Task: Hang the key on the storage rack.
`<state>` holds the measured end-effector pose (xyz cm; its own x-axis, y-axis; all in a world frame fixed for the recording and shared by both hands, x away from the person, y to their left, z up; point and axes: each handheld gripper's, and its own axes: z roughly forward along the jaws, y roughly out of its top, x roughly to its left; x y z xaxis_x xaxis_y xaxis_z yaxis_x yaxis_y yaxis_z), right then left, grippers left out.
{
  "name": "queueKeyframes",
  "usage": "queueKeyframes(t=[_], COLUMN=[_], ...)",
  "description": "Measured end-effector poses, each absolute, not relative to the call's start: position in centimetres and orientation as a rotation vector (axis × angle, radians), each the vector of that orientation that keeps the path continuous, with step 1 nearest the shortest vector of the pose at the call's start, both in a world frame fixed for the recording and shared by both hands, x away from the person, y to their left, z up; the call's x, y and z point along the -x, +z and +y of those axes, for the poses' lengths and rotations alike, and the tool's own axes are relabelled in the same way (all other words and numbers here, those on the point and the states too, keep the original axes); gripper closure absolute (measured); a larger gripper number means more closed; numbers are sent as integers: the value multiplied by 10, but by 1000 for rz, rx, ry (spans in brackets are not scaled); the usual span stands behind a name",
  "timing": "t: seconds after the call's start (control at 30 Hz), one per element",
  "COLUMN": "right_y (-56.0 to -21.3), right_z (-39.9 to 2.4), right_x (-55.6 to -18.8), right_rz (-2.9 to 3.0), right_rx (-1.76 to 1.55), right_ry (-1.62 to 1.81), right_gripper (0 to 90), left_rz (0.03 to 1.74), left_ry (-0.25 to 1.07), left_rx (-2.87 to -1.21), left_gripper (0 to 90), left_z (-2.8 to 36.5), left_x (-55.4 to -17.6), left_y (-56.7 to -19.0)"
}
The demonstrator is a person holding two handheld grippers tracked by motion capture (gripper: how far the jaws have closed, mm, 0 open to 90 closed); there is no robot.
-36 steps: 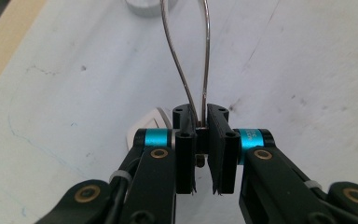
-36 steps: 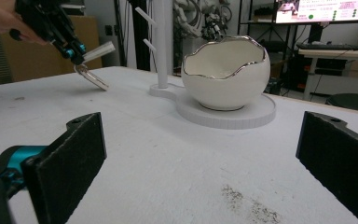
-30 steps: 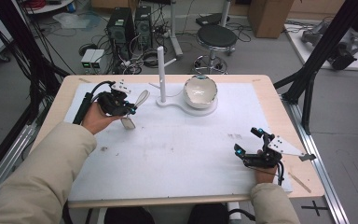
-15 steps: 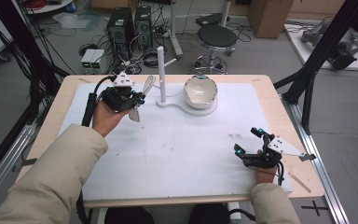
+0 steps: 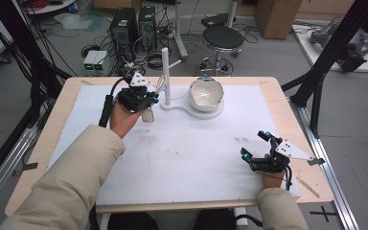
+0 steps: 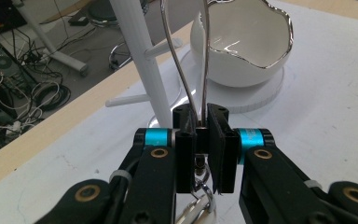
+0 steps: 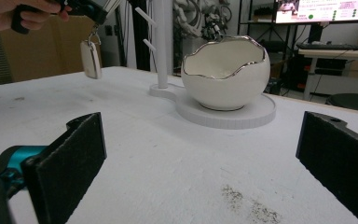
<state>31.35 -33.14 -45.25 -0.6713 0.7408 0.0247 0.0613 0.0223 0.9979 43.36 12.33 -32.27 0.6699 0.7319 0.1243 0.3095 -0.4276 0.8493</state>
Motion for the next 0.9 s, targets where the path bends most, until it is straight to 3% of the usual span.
queueKeyframes(t=[0.9], right_y=[-452], right_z=[-331], right_x=[-313], right_rz=[1788], right_rx=[-812], right_ry=[1693], right_gripper=[6], left_rz=[888], left_ry=[643], left_rx=[-2052], left_gripper=[818], left_z=[110], left_x=[-464], left_y=[-354])
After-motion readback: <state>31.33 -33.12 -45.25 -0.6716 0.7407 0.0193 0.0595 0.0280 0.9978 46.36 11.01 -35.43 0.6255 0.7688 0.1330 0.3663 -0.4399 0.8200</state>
